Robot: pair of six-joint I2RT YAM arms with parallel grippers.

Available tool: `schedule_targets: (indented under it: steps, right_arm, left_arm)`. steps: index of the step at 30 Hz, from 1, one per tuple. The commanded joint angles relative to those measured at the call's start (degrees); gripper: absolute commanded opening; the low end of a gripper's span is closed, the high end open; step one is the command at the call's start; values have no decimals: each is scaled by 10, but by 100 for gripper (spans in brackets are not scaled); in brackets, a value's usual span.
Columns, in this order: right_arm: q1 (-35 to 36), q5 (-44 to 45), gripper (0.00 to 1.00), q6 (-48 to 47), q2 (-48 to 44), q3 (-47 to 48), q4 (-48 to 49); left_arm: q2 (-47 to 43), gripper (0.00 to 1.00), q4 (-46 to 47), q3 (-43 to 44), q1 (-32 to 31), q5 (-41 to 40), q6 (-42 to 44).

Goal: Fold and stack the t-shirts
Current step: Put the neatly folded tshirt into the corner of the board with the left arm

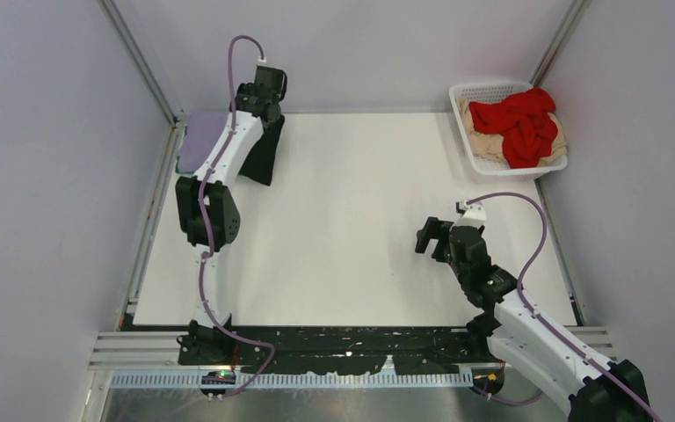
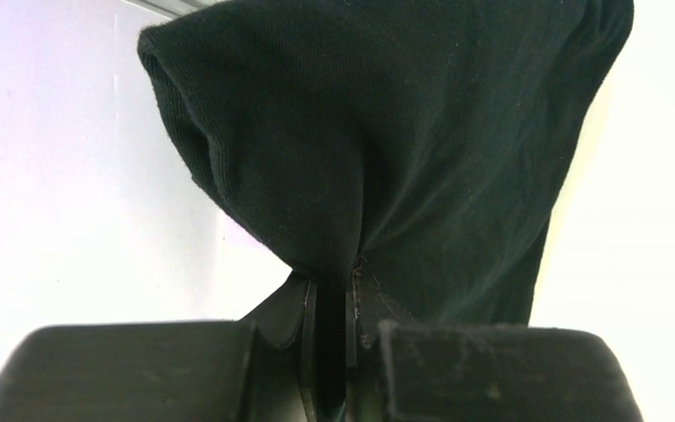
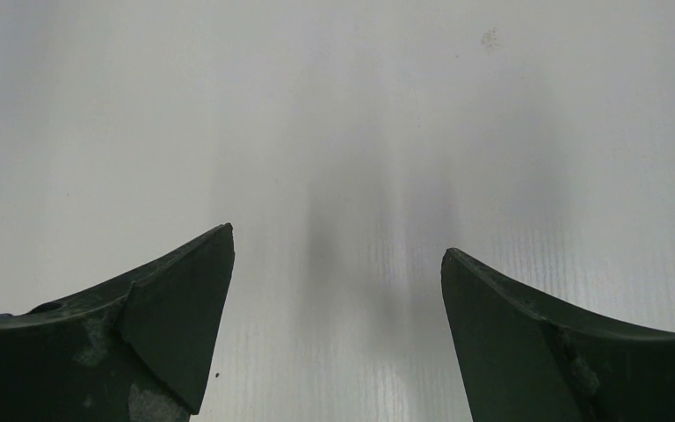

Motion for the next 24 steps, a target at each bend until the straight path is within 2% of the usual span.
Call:
schedule_targets:
  steps: [1, 7, 12, 19, 24]
  right_arm:
    - [-2, 15, 96, -6, 11, 15, 29]
    - [-2, 14, 96, -4, 15, 16, 30]
    - [-2, 15, 95, -3, 15, 16, 29]
    - [-2, 16, 96, -3, 17, 19, 23]
    - [-2, 31, 96, -4, 15, 27, 9]
  left_arm:
    - [-80, 0, 13, 25, 0, 20, 15]
    - [-109, 0, -21, 44, 0, 30, -17]
    - [-120, 0, -19, 47, 1, 30, -10]
    - [-92, 0, -14, 69, 12, 16, -3]
    - [-64, 0, -2, 76, 37, 44, -14]
